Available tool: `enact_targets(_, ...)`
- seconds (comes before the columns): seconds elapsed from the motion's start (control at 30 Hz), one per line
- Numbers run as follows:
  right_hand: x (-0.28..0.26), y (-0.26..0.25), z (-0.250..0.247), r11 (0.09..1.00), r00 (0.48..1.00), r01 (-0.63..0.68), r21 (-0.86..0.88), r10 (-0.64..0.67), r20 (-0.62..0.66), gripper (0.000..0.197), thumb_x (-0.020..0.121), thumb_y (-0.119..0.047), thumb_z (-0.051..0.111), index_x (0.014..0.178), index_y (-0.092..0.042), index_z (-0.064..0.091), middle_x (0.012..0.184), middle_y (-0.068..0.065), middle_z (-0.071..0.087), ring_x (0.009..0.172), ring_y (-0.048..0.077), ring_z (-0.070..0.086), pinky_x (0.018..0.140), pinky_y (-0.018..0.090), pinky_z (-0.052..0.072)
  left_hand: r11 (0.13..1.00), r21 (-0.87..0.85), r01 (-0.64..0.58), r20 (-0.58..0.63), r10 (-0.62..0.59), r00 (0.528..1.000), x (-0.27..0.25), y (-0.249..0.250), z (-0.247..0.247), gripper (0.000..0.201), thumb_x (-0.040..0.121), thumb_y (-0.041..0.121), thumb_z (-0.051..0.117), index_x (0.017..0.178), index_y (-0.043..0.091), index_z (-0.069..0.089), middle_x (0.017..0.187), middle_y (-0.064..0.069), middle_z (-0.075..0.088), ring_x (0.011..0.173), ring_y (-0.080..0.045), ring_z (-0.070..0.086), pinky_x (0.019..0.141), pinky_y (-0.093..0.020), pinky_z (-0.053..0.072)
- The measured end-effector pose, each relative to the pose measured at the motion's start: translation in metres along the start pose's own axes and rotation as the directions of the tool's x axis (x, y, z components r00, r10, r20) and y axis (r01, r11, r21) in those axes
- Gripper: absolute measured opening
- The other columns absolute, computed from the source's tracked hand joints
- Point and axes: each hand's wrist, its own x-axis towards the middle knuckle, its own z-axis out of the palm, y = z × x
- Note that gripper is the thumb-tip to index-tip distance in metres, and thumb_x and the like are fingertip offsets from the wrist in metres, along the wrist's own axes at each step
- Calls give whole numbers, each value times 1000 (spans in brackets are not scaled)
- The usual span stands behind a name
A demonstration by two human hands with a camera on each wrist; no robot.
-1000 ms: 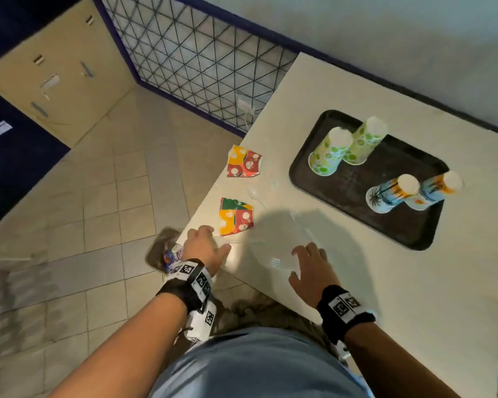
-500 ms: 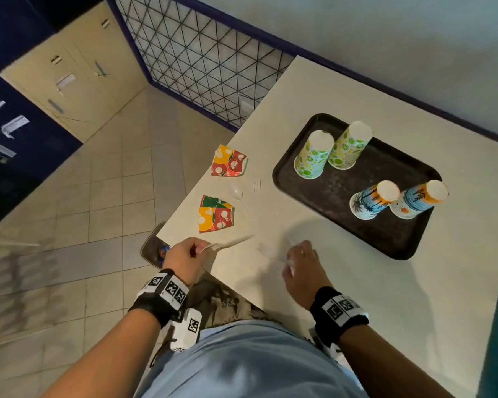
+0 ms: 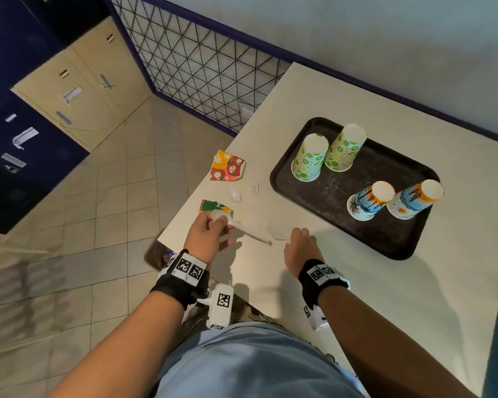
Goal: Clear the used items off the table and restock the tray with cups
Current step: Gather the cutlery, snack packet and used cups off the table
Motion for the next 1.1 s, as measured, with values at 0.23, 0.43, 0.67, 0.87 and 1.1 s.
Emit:
enact_targets(0.23, -25, -10, -35, 930, 995, 95, 355, -83, -50, 15, 95, -13, 42, 85, -16, 32, 80, 19, 58, 71, 42, 59, 61, 35, 37, 985, -159, 67, -12, -70, 997, -5, 13, 29, 7, 107, 16, 51, 109, 9, 51, 77, -10, 63, 51, -17, 69, 50, -30, 60)
enact_targets(0.43, -39, -60, -56, 794, 979, 199, 575, -192, -73, 7, 101, -16, 38, 105, -19, 42, 77, 7, 63, 67, 26, 57, 65, 38, 47, 987, -104, 125, 72, -118, 990, 3, 13, 51, 27, 106, 43, 45, 111, 18, 55, 80, -9, 60, 45, -13, 42, 39, -22, 32)
enact_targets(0.67, -25, -97, -54, 901, 968, 215, 377, -247, 40, 43, 101, -3, 42, 144, -8, 42, 127, 9, 45, 109, 27, 56, 84, 14, 34, 983, -138, 122, 171, -97, 980, 11, 15, 45, 87, 68, 73, 79, 116, 2, 68, 76, -16, 59, 65, -27, 56, 67, -37, 44)
enact_targets(0.87, -22, -117, -38, 873, 934, 322, 368, -357, 30, 58, 100, -4, 48, 155, -5, 31, 145, 14, 33, 130, 27, 47, 112, 34, 40, 993, 47, 111, -17, -110, 994, 20, 22, 30, 35, 101, 40, 56, 108, 11, 73, 90, -13, 75, 78, -29, 69, 75, -42, 53)
enact_targets(1.1, 17, -107, -47, 892, 971, 237, 384, -209, -115, 36, 98, -14, 50, 133, -14, 57, 129, 8, 45, 107, 25, 61, 102, 36, 48, 998, 15, 68, -98, -66, 993, 42, 28, -8, 46, 99, 45, 54, 68, 20, 77, 72, 0, 78, 61, -24, 61, 71, -39, 49)
